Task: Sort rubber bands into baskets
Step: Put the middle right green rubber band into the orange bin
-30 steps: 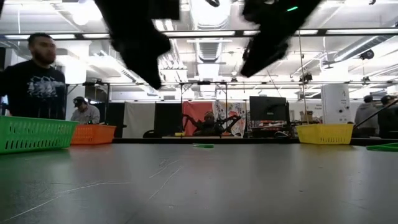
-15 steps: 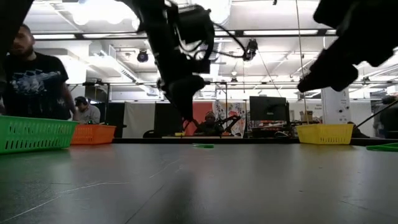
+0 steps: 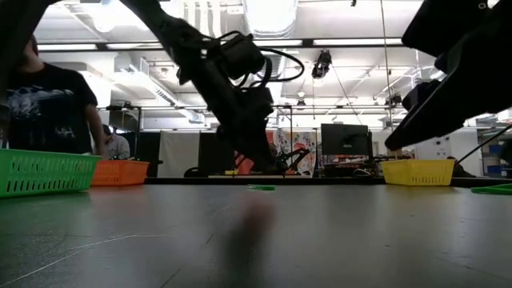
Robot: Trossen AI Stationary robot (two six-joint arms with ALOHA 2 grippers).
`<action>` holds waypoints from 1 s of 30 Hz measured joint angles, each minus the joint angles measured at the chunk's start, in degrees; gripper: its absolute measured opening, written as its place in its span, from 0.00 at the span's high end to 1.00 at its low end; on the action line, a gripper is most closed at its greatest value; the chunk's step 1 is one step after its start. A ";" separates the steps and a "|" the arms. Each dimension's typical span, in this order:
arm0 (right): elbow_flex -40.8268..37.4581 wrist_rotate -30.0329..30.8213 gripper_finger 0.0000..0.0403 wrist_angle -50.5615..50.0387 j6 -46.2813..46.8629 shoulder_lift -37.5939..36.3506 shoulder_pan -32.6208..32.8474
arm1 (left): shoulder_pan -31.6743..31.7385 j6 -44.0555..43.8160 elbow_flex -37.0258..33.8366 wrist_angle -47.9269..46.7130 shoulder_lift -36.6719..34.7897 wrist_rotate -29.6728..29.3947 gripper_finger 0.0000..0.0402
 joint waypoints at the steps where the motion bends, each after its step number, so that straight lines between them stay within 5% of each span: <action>1: 0.38 -0.01 0.46 0.05 0.00 0.76 0.00 | -0.03 1.00 -1.39 2.63 0.00 -0.06 0.36; 11: 4.03 0.15 0.46 0.01 -0.77 6.98 -0.13 | -0.13 1.13 -13.43 29.03 0.09 -0.55 0.35; 30: 7.51 5.91 0.46 -0.39 -3.16 9.34 -1.66 | -0.01 -1.47 -10.13 30.96 11.22 -3.25 0.44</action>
